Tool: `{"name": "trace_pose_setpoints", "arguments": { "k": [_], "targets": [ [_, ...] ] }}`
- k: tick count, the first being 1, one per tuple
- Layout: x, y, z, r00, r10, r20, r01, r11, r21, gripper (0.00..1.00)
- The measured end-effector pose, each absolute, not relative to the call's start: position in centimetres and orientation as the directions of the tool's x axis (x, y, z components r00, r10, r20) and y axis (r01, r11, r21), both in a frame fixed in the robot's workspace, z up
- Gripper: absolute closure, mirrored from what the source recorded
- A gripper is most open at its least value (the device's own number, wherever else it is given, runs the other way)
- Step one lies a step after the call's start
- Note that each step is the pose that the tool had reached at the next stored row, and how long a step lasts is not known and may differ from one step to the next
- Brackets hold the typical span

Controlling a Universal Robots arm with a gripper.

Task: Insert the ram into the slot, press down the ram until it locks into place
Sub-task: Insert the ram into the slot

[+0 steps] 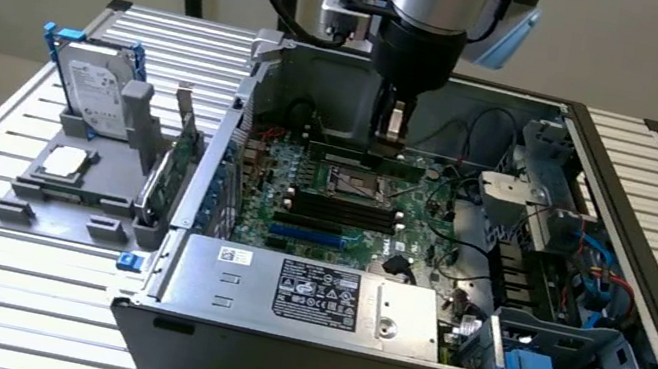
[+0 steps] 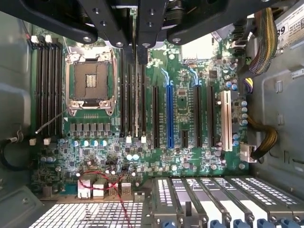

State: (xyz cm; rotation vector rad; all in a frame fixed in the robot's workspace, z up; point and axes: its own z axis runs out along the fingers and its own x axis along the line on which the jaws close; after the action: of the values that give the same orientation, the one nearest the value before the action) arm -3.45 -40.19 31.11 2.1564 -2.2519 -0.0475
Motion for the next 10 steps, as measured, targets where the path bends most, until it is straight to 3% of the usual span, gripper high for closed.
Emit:
{"name": "trace_pose_setpoints", "arguments": {
  "k": [10],
  "targets": [
    [-3.9,-40.6,29.3,-0.043,-0.999,-0.004,-0.998,0.043,0.038,0.87]
  ]
}}
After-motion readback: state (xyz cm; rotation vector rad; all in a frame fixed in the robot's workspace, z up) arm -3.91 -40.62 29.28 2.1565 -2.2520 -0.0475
